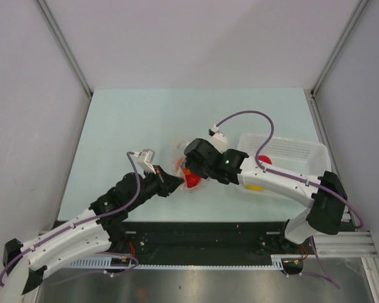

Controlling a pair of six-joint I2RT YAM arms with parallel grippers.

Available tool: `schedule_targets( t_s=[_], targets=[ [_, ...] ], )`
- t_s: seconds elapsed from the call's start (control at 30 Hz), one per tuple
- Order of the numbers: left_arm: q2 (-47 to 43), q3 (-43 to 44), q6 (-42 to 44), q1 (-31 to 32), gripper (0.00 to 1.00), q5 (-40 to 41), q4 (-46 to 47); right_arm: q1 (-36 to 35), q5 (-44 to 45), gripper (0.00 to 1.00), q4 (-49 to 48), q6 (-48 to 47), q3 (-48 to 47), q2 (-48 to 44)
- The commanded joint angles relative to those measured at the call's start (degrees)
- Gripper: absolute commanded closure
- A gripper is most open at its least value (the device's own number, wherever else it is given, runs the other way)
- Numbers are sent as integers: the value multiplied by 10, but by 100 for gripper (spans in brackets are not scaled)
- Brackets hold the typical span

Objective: Open the zip-top bag and remove the fake food

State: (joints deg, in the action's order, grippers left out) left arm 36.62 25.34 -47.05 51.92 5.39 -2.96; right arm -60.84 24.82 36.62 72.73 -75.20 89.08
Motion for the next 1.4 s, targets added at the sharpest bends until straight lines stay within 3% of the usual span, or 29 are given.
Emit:
schedule_targets(
  t_s=[0.0,0.1,0.23,0.43,0.57,0.7,0.77,0.83,1.1,1.37],
  targets=[
    [-20,21,-10,7,100,50,-79,-9,-38,100,-69,-54,-9,-56],
    [-29,39,12,7,100,64,-86,-25,-79,100,-59,-129,-14,-64],
    [-37,75,40,7,100,75,-102,-51,-67,100,-95,-231,32,-90],
    [-36,103,68,7,100,55,-131,-69,-32,100,-86,-290,35,-95],
    [-16,109,56,7,100,19,-128,-68,-11,85,-57,-274,15,-72],
    [-3,91,42,7,100,-6,-103,-50,-56,80,-12,-240,1,-28],
    [-1,76,38,7,100,-4,-92,-53,-80,67,-10,-241,2,-17],
    [-1,69,35,7,100,4,-94,-53,-94,61,-11,-243,12,-2],
    [-20,56,24,7,100,42,-108,-53,-121,49,-33,-275,34,47],
    [-33,47,20,7,100,48,-115,-55,-83,33,-48,-312,31,98]
  ],
)
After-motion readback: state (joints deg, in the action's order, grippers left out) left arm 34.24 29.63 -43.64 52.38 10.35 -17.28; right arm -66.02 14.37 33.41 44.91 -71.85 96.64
